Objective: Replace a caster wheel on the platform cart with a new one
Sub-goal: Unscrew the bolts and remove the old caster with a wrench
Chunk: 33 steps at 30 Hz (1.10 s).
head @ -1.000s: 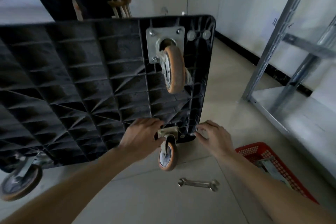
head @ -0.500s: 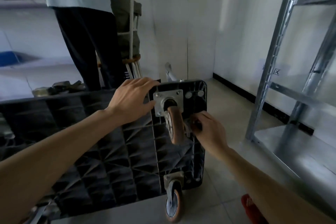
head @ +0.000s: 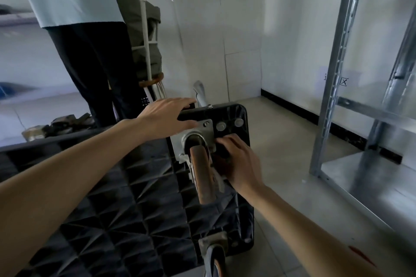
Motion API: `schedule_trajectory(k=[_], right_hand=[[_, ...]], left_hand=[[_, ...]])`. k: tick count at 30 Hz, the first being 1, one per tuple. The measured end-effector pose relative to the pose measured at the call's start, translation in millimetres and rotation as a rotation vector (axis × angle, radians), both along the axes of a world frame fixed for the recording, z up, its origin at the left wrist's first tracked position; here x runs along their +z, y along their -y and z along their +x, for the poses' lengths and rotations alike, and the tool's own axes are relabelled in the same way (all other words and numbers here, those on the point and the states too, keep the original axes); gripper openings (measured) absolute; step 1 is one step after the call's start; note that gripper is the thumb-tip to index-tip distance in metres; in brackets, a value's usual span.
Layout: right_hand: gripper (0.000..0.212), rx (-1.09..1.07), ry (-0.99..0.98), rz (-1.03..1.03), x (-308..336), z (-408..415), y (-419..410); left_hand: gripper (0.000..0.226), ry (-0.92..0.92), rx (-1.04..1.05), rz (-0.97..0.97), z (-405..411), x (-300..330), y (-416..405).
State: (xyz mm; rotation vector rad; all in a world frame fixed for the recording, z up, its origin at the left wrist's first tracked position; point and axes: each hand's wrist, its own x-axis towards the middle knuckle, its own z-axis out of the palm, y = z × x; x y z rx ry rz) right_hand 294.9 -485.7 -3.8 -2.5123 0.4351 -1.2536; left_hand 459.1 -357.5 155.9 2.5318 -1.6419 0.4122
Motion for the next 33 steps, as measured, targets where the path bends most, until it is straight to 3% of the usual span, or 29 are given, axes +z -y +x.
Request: schedule_trajectory(k=[5,17,21,24,33], right_hand=[[0.034,0.035,0.082,0.004,-14,14,6],[0.014,0.092,0.254,-0.044,-24,27,7],[0.025,0.084,0.244,-0.001,-23,25,9],[0.017,0.097,0.243,-0.024,-20,25,9],[0.020,0.170,0.242,0.014,-21,28,7]], left_hand=[[0.058,0.056,-0.048,-0.046,9,-19,8],[0.050,0.114,-0.028,-0.129,5,-22,7],[0.049,0.102,-0.018,-0.128,4,-22,7],[0.050,0.108,-0.015,-0.128,3,-22,7],[0.053,0.126,-0.008,-0.132,5,-24,7]])
